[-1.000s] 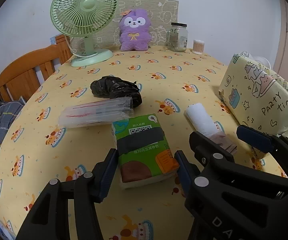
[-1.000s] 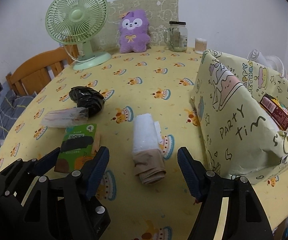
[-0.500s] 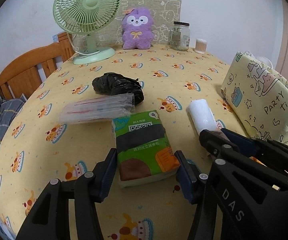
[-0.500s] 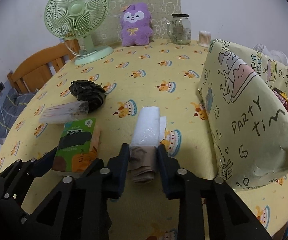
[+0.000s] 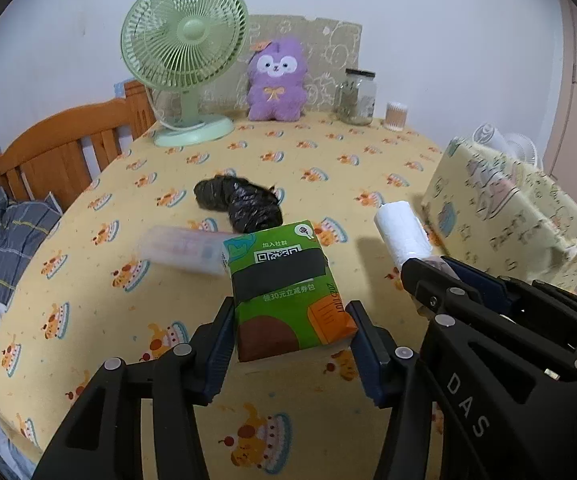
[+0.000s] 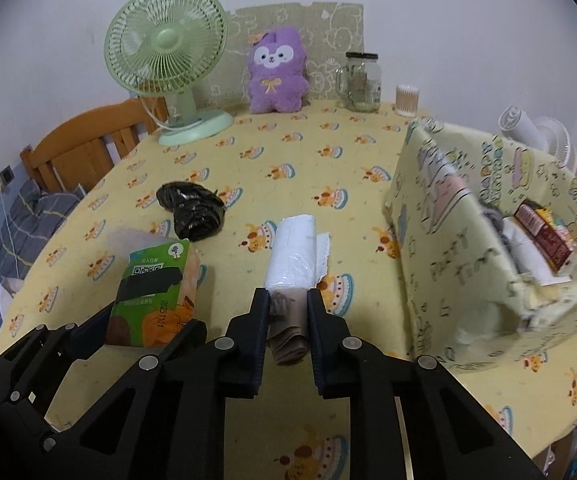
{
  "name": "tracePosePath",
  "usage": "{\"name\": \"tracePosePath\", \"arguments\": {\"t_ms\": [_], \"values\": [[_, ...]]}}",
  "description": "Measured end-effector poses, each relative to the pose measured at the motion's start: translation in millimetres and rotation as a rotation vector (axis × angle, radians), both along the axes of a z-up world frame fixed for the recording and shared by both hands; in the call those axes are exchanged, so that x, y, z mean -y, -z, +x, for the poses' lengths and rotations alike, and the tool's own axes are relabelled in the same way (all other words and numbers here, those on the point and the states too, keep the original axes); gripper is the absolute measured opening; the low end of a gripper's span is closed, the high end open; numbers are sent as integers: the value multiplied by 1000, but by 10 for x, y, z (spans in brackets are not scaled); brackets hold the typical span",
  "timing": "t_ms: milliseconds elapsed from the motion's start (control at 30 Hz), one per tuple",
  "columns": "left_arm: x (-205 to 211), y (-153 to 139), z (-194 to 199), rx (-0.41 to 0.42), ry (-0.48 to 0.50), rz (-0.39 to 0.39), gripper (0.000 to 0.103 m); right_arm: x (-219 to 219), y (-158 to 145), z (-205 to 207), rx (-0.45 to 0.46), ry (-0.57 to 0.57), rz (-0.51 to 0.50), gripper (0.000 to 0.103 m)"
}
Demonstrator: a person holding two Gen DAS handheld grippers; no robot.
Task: Organize soft objects
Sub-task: 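Lift and carry the green tissue pack and white roll over the fabric box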
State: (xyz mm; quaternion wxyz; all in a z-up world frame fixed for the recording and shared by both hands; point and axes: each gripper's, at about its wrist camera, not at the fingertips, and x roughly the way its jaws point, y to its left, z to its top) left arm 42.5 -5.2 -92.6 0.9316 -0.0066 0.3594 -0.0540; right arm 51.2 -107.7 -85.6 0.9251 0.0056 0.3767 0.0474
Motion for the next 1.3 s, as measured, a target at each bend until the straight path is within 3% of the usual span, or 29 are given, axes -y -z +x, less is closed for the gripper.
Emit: {"name": "tracePosePath", "arguments": {"t_ms": [1300], "values": [[322, -1044, -147, 184, 51, -10, 55, 323, -1138, -236, 186, 71, -9, 21]]}}
